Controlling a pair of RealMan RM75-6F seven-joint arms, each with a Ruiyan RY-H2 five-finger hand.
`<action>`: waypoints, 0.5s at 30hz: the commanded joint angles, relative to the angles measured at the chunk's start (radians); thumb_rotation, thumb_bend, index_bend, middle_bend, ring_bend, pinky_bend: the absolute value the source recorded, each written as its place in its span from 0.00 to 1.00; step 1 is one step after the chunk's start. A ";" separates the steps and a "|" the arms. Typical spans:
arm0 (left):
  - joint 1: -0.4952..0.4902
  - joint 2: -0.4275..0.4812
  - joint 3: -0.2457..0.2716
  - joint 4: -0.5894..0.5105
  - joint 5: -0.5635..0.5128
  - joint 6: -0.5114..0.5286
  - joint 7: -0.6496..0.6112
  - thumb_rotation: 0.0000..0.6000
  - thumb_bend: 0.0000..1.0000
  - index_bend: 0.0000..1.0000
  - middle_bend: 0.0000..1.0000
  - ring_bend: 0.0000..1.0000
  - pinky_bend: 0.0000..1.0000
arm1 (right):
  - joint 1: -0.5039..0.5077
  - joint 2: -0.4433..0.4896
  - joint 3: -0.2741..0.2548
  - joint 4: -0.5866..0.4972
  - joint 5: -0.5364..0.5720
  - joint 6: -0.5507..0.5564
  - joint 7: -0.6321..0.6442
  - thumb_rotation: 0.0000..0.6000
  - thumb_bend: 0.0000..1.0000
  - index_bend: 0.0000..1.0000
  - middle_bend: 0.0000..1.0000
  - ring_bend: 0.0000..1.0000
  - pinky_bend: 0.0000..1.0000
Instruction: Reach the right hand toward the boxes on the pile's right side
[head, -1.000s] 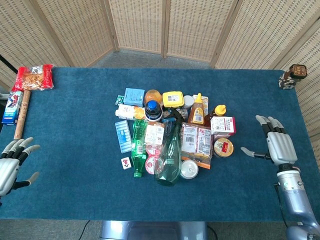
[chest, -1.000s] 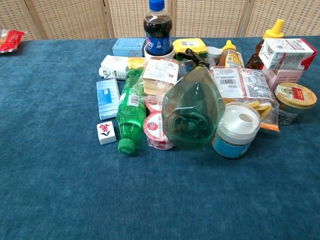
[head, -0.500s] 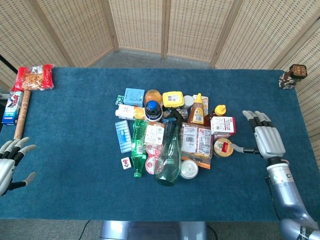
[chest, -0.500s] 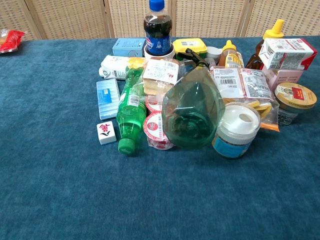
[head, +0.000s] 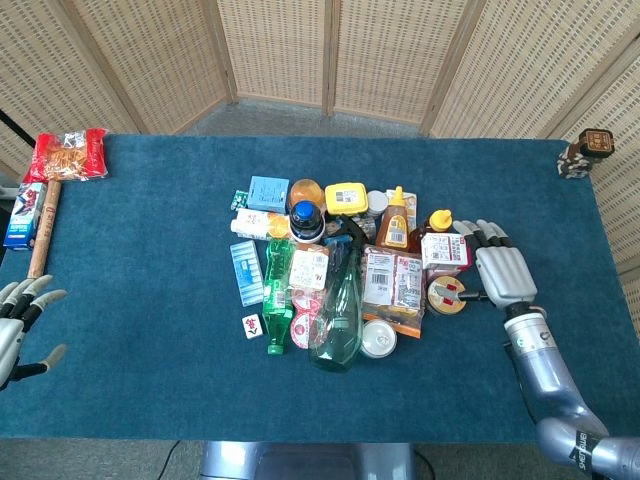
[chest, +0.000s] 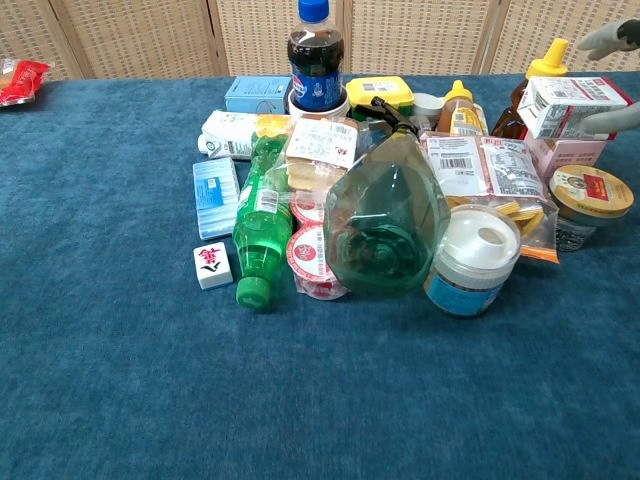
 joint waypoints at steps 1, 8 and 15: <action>0.001 -0.002 0.000 0.004 -0.002 -0.002 -0.004 1.00 0.35 0.19 0.03 0.00 0.00 | 0.013 -0.008 0.000 0.011 0.018 -0.014 -0.015 0.58 0.07 0.00 0.00 0.00 0.00; 0.002 -0.006 0.000 0.015 -0.007 -0.004 -0.010 1.00 0.35 0.19 0.03 0.00 0.00 | 0.037 -0.020 -0.001 0.035 0.054 -0.036 -0.032 0.58 0.07 0.00 0.00 0.00 0.00; 0.003 -0.003 -0.002 0.015 -0.009 -0.002 -0.011 1.00 0.35 0.19 0.02 0.00 0.00 | 0.047 -0.040 -0.002 0.056 0.059 -0.022 -0.036 0.58 0.07 0.00 0.10 0.02 0.00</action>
